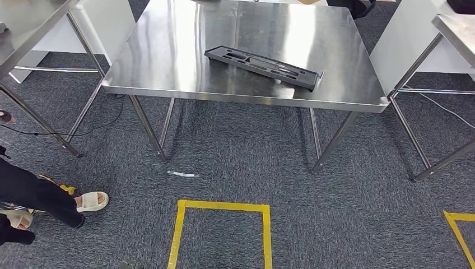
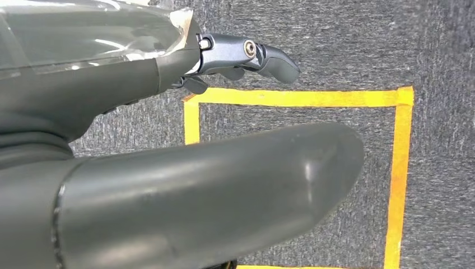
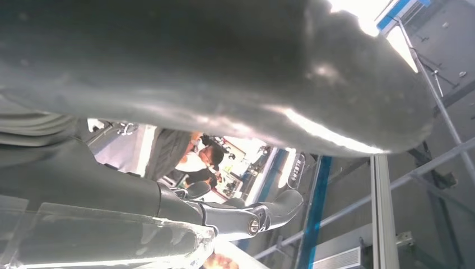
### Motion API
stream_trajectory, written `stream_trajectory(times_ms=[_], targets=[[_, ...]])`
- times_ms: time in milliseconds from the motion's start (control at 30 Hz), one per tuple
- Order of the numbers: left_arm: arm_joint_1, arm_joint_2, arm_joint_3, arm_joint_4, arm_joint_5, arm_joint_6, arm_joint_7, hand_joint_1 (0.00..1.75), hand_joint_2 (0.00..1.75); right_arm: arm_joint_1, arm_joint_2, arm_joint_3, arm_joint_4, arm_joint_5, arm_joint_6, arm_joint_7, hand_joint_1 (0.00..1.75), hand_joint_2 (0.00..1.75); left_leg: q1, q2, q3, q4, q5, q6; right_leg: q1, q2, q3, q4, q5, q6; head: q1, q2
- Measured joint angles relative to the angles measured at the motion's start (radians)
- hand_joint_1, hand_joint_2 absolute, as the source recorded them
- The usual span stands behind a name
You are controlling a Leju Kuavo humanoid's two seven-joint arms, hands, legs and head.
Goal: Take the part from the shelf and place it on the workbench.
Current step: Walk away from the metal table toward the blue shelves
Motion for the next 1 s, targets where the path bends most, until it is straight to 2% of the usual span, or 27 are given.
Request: stream_trajectory(times_ms=[33, 67, 100, 133, 167, 233, 267, 300, 333, 367, 433, 467, 500, 567, 600, 633, 700, 733, 833, 900, 933, 967, 1000], targets=[[0.0, -0.001, 0.002, -0.001, -0.002, 0.0, 0.0, 0.0, 0.0, 0.0, 0.0, 0.0, 0.0, 0.001, 0.002, 0.0, 0.0, 0.0, 0.0, 0.0, -0.002, -0.004, 0.011, -0.005, 0.005, 0.0, 0.012, -0.029, -0.006, -0.008, 0.0, 0.0], [0.0, -0.002, 0.003, -0.002, -0.003, 0.0, 0.001, 0.0, 0.0, 0.0, 0.002, 0.0, 0.0, 0.002, 0.003, -0.001, 0.0, 0.0, 0.0, 0.0, -0.004, -0.008, 0.02, -0.011, 0.004, 0.0, 0.007, -0.037, -0.001, -0.014, 0.0, 0.0], [0.0, -0.002, 0.005, -0.002, -0.004, 0.0, 0.001, 0.0, 0.0, 0.0, 0.002, 0.0, 0.0, 0.002, 0.004, -0.001, 0.0, 0.0, 0.001, -0.002, -0.008, -0.008, 0.017, -0.016, -0.001, -0.001, 0.002, -0.039, 0.009, -0.02, 0.0, 0.0], [0.001, -0.002, 0.006, -0.002, -0.004, 0.0, 0.002, 0.0, 0.0, 0.0, 0.003, 0.0, 0.0, 0.002, 0.004, -0.001, 0.0, 0.0, 0.001, -0.004, -0.014, 0.006, -0.003, -0.022, -0.006, -0.003, -0.005, -0.042, 0.019, -0.028, -0.001, 0.0], [0.001, -0.002, 0.007, -0.002, -0.004, 0.0, 0.002, 0.0, 0.0, -0.001, 0.004, 0.001, 0.0, 0.003, 0.005, -0.001, 0.0, 0.0, 0.003, -0.007, -0.026, 0.04, -0.042, -0.027, -0.012, -0.004, -0.011, -0.044, 0.03, -0.037, -0.003, 0.0], [0.002, -0.002, 0.009, -0.002, -0.004, 0.0, 0.002, 0.0, 0.0, -0.002, 0.007, 0.001, 0.0, 0.004, 0.005, -0.001, 0.0, 0.0, 0.01, -0.011, -0.058, 0.161, -0.139, -0.038, -0.014, -0.007, -0.029, -0.039, 0.045, -0.049, -0.007, 0.0], [0.002, -0.002, 0.009, -0.002, -0.004, 0.0, 0.002, 0.0, 0.0, -0.002, 0.008, 0.001, 0.0, 0.004, 0.005, -0.001, 0.0, 0.0, 0.014, -0.012, -0.07, 0.226, -0.169, -0.043, -0.014, -0.008, -0.039, -0.035, 0.051, -0.05, -0.008, 0.0], [0.002, -0.002, 0.01, -0.002, -0.004, 0.0, 0.002, 0.0, 0.0, -0.002, 0.009, 0.001, 0.0, 0.004, 0.005, -0.001, 0.0, 0.0, 0.019, -0.012, -0.072, 0.267, -0.178, -0.049, -0.015, -0.009, -0.05, -0.028, 0.055, -0.048, -0.008, 0.0], [0.002, -0.002, 0.01, -0.002, -0.004, 0.0, 0.002, 0.0, 0.0, -0.002, 0.01, 0.001, 0.0, 0.004, 0.005, -0.001, 0.0, 0.0, 0.024, -0.012, -0.058, 0.275, -0.168, -0.054, -0.016, -0.009, -0.061, -0.019, 0.058, -0.046, -0.008, 0.0], [0.002, -0.002, 0.012, -0.002, -0.004, 0.0, 0.002, 0.0, 0.0, -0.003, 0.011, 0.001, 0.0, 0.004, 0.005, -0.001, 0.0, 0.0, 0.03, -0.012, -0.027, 0.246, -0.146, -0.059, -0.018, -0.009, -0.073, -0.008, 0.059, -0.044, -0.008, 0.0], [0.0, -0.003, 0.017, -0.003, -0.005, 0.001, 0.002, 0.0, 0.0, -0.003, 0.012, 0.002, 0.0, 0.002, 0.005, -0.001, 0.0, 0.0, 0.038, -0.013, 0.058, 0.123, -0.113, -0.068, -0.019, -0.01, -0.097, 0.018, 0.058, -0.038, -0.009, 0.0], [-0.001, -0.004, 0.019, -0.005, -0.007, 0.001, 0.002, 0.0, 0.0, -0.004, 0.011, 0.002, 0.001, 0.002, 0.005, -0.001, 0.0, 0.0, 0.038, -0.014, 0.087, 0.074, -0.109, -0.068, -0.019, -0.01, -0.108, 0.03, 0.059, -0.034, -0.009, 0.0], [-0.001, -0.005, 0.022, -0.006, -0.009, 0.002, 0.002, 0.0, 0.0, -0.005, 0.011, 0.003, 0.001, 0.001, 0.004, -0.001, 0.0, 0.0, 0.036, -0.016, 0.1, 0.046, -0.112, -0.067, -0.017, -0.01, -0.117, 0.039, 0.061, -0.027, -0.009, 0.0], [0.001, -0.005, 0.028, -0.008, -0.014, 0.003, 0.002, 0.0, 0.0, -0.005, 0.01, 0.006, 0.002, -0.002, 0.002, -0.001, 0.0, 0.0, 0.029, -0.019, 0.092, 0.036, -0.114, -0.056, -0.015, -0.009, -0.132, 0.046, 0.071, -0.011, -0.008, 0.0], [0.001, -0.005, 0.031, -0.009, -0.016, 0.003, 0.002, 0.0, 0.0, -0.004, 0.008, 0.007, 0.003, -0.003, 0.001, -0.001, 0.0, 0.0, 0.029, -0.018, 0.086, 0.031, -0.11, -0.046, -0.016, -0.009, -0.14, 0.05, 0.071, -0.004, -0.008, 0.0], [0.002, -0.005, 0.034, -0.01, -0.017, 0.003, 0.001, 0.0, 0.0, -0.003, 0.007, 0.009, 0.004, -0.005, 0.0, -0.001, 0.0, 0.0, 0.028, -0.017, 0.077, 0.027, -0.102, -0.033, -0.017, -0.008, -0.152, 0.062, 0.059, -0.001, -0.007, 0.0], [0.002, -0.005, 0.038, -0.012, -0.02, 0.003, 0.001, 0.0, 0.0, -0.003, 0.005, 0.011, 0.006, -0.008, -0.003, -0.001, 0.0, 0.0, 0.029, -0.014, 0.059, 0.021, -0.086, -0.008, -0.02, -0.006, -0.178, 0.102, 0.016, -0.004, -0.003, 0.0], [0.002, -0.004, 0.039, -0.013, -0.02, 0.003, 0.0, 0.0, 0.0, -0.002, 0.004, 0.012, 0.007, -0.009, -0.004, -0.001, 0.0, 0.0, 0.028, -0.014, 0.054, 0.02, -0.082, -0.002, -0.02, -0.005, -0.186, 0.119, -0.002, -0.007, 0.0, 0.0], [0.002, -0.005, 0.04, -0.013, -0.021, 0.003, 0.0, 0.0, 0.0, -0.002, 0.003, 0.012, 0.007, -0.01, -0.004, -0.001, 0.0, 0.0, 0.028, -0.013, 0.051, 0.02, -0.079, 0.0, -0.02, -0.005, -0.191, 0.133, -0.013, -0.009, 0.0, 0.0], [0.002, -0.005, 0.044, -0.013, -0.021, 0.003, 0.0, 0.0, 0.0, -0.003, 0.001, 0.014, 0.009, -0.01, -0.006, -0.001, 0.0, 0.0, 0.026, -0.012, 0.034, 0.02, -0.065, 0.001, -0.02, -0.004, -0.208, 0.216, -0.06, -0.011, 0.002, 0.0], [0.003, -0.006, 0.047, -0.013, -0.022, 0.003, 0.0, 0.0, 0.0, -0.003, 0.0, 0.016, 0.011, -0.011, -0.006, 0.0, 0.0, 0.0, 0.024, -0.011, 0.008, 0.021, -0.043, -0.001, -0.02, -0.003, -0.175, 0.223, -0.057, -0.001, 0.003, 0.0], [0.003, -0.006, 0.051, -0.014, -0.024, 0.003, 0.0, 0.0, 0.0, -0.004, -0.002, 0.019, 0.013, -0.011, -0.007, 0.0, 0.0, 0.0, 0.022, -0.01, -0.018, 0.022, -0.018, -0.005, -0.02, -0.001, -0.122, 0.199, -0.058, 0.006, 0.003, 0.0], [0.004, -0.007, 0.054, -0.016, -0.025, 0.003, -0.001, 0.0, 0.0, -0.005, -0.004, 0.023, 0.015, -0.011, -0.008, 0.0, 0.0, 0.0, 0.02, -0.01, -0.04, 0.022, 0.005, -0.011, -0.017, 0.0, -0.049, 0.125, -0.049, 0.011, 0.003, 0.0]])
